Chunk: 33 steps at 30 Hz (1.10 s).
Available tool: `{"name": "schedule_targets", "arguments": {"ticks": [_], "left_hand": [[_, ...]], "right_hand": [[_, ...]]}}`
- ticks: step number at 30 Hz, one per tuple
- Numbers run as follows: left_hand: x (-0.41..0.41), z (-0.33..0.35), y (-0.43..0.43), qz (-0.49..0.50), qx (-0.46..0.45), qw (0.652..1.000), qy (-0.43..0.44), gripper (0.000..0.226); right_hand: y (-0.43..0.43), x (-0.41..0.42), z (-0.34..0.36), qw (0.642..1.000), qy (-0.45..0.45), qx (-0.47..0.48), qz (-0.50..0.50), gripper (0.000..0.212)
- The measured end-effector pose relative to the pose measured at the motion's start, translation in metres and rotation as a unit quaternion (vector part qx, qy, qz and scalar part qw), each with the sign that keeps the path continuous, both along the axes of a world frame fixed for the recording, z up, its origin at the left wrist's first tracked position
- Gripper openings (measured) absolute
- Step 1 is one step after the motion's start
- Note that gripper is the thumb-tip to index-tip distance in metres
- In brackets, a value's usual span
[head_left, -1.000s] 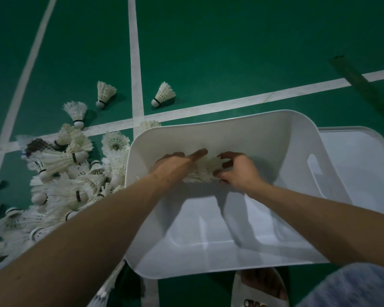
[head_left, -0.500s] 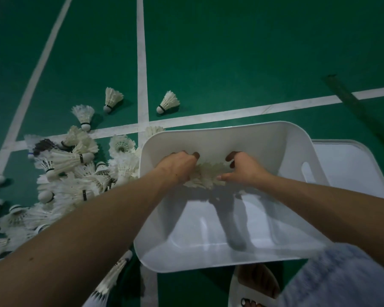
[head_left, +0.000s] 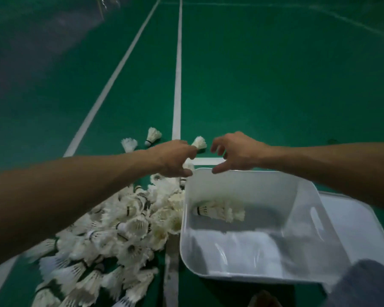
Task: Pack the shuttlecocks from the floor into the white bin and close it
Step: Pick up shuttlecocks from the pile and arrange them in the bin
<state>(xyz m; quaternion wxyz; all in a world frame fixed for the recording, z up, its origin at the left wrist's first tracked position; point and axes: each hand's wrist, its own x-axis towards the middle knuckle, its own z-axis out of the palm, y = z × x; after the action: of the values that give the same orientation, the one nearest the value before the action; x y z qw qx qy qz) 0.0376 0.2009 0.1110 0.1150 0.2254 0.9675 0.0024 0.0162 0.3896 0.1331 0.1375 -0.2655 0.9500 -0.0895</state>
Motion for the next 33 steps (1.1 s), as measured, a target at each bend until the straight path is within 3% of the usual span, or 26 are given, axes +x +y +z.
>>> {"name": "schedule_targets", "arguments": {"ticks": [7,12,21,24,28,33], "left_hand": [[0.002,-0.030,-0.093,0.113,-0.040,0.990,-0.069,0.053],[-0.017,-0.068,-0.130,0.120,-0.050,0.984,-0.124,0.059],[-0.074,-0.132,-0.121,0.117,0.157,0.968,-0.159,0.055],[-0.069,-0.157,-0.112,0.110,0.169,0.961,-0.190,0.049],[-0.080,-0.162,-0.118,0.140,0.183,0.961,-0.151,0.031],[-0.087,-0.155,-0.109,0.111,0.237,0.947,-0.189,0.037]], "right_hand": [[-0.097,-0.015,-0.035,0.998,-0.032,-0.044,0.017,0.058],[-0.132,-0.038,-0.069,0.996,-0.074,-0.022,0.051,0.060],[-0.122,-0.114,-0.138,0.994,-0.098,0.020,0.040,0.059],[-0.112,-0.122,-0.162,0.991,-0.114,0.053,0.047,0.062],[-0.108,-0.124,-0.181,0.988,-0.127,0.069,0.046,0.063],[-0.109,-0.128,-0.185,0.987,-0.134,0.069,0.052,0.064]]}}
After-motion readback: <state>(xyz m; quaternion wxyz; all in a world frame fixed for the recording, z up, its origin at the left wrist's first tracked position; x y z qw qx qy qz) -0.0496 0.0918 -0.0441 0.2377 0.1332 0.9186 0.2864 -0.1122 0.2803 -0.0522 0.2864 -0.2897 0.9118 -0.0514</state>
